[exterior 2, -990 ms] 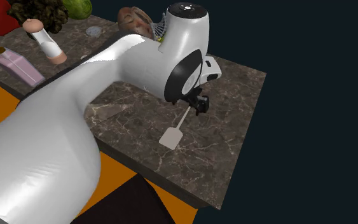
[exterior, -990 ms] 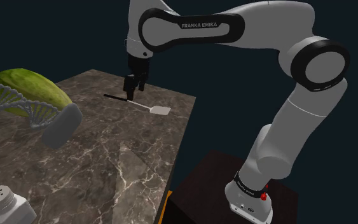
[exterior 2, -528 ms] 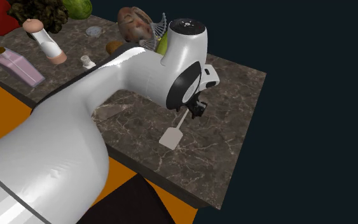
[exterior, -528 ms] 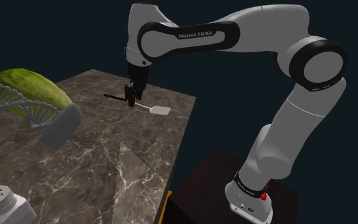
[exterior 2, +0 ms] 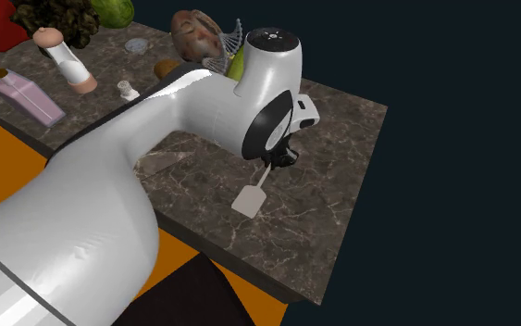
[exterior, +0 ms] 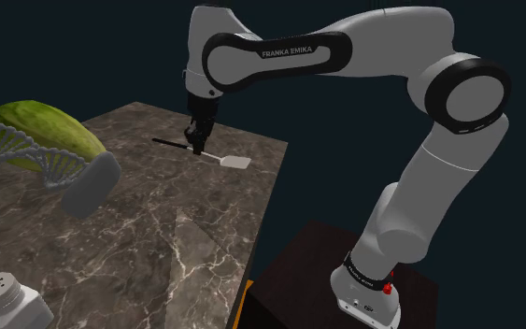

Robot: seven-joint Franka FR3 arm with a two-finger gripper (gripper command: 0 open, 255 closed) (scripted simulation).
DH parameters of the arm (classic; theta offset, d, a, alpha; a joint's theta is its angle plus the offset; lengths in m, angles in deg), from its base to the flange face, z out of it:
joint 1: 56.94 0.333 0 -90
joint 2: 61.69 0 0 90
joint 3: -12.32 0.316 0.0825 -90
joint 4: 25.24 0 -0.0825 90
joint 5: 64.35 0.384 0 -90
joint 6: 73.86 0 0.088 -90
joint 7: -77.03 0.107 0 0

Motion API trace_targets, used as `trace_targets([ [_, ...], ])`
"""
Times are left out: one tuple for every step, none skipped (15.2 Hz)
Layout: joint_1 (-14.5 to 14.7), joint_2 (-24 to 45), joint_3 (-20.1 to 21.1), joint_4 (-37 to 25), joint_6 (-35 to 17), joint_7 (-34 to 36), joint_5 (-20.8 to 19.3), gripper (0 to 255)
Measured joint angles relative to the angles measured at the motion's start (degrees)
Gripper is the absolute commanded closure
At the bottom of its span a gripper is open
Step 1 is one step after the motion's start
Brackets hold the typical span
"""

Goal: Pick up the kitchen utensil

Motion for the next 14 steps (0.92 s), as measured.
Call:
trace_targets([
  [0.0,0.0,0.0,0.0,0.0,0.0,0.0,255],
  [0.0,-0.1,0.0,-0.2,0.4,0.0,0.0,255],
  [0.0,-0.3,0.0,-0.7,1.0,0.0,0.1,255],
  [0.0,-0.2,0.0,-1.5,1.7,-0.1,0.1,255],
  [0.0,-0.2,0.0,-2.2,2.4,0.0,0.0,255],
  [0.0,-0.3,0.0,-2.9,3.1,0.0,0.0,255],
  [0.0,-0.4,-0.1,-3.5,3.9,-0.1,0.1,255],
  [-0.1,-0.4,-0.1,-4.1,4.4,-0.1,0.1,255],
  [0.0,-0.3,0.0,-5.0,5.3,-0.1,0.0,255],
  [0.0,-0.3,0.0,-5.8,6.1,0.0,0.0,255],
  [0.0,-0.1,0.0,-7.0,7.0,0.1,0.0,255],
  [0.0,-0.2,0.0,-7.4,7.6,0.1,0.0,255],
  [0.0,-0.3,0.0,-8.1,8.4,0.0,0.0,255],
  [0.0,-0.1,0.0,-9.3,9.3,0.0,0.0,255],
])
